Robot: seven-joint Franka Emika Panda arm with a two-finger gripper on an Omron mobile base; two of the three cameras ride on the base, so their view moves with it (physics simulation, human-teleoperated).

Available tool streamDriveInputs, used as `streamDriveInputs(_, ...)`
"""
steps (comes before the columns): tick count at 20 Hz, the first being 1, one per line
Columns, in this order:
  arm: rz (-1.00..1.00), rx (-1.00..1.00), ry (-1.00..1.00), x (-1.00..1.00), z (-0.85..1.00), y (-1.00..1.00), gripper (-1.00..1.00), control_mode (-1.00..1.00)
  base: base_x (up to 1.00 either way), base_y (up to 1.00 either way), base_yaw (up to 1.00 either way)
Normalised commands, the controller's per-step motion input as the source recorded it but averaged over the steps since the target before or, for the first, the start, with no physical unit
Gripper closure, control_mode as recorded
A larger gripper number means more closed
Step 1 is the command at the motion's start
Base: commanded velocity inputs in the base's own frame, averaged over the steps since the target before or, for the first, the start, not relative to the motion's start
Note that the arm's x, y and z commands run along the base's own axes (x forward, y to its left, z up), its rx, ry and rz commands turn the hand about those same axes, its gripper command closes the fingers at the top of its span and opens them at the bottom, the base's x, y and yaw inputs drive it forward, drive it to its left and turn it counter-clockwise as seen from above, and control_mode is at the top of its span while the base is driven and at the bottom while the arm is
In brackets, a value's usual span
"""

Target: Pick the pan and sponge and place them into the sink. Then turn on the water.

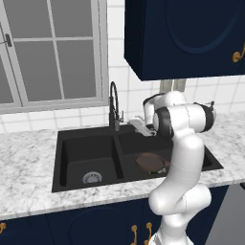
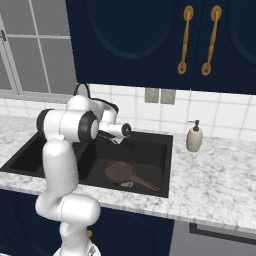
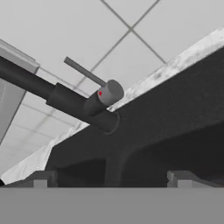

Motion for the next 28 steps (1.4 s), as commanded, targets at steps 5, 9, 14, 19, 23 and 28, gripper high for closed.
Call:
streamDriveInputs(5,0.0,0.0,0.0,0.4,0.01,0.09,-1.0,-1.0,0.0,0.0,0.0)
streamDriveInputs(9,0.0,0.0,0.0,0.45,0.01,0.11,-1.0,-1.0,0.0,0.0,0.0)
streamDriveInputs(14,0.0,0.0,0.0,0.5,0.0,0.17,-1.0,-1.0,0.0,0.0,0.0)
streamDriveInputs(19,0.0,0.0,0.0,0.5,0.0,0.2,-1.0,-1.0,0.0,0.0,0.0)
streamDriveInputs(23,0.0,0.0,0.01,0.59,-0.07,0.03,-1.0,-1.0,0.0,0.0,0.0)
streamDriveInputs(28,0.0,0.0,0.03,0.51,-0.24,0.0,-1.0,-1.0,0.0,0.0,0.0)
